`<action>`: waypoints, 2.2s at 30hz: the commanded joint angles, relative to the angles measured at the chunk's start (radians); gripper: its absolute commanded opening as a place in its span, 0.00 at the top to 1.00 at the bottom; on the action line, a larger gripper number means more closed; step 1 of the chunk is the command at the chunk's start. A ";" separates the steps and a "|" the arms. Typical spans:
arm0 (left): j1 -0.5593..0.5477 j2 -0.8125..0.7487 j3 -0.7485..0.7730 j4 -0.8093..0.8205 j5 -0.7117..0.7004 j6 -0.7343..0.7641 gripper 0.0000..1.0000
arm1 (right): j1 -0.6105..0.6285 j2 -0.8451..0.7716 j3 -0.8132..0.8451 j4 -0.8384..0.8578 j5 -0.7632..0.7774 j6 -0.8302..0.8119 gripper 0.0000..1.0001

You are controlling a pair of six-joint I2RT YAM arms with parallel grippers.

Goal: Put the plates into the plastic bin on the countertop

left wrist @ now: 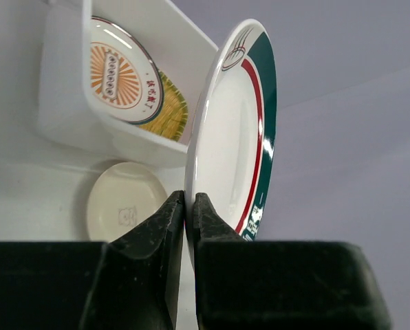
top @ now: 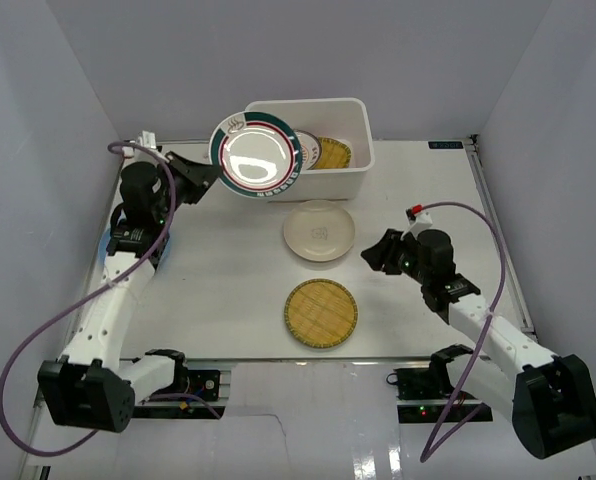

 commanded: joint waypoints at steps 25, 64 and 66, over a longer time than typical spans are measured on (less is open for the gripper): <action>-0.143 0.955 0.905 -0.002 0.063 0.156 0.17 | 0.096 0.132 -0.375 0.248 -0.292 0.125 0.42; -0.223 0.207 -0.494 0.312 0.064 0.001 0.14 | -0.057 0.838 1.120 0.050 0.033 0.125 0.92; -0.235 0.254 -0.471 0.331 0.047 0.000 0.14 | -0.056 0.909 1.199 -0.001 0.029 0.134 0.90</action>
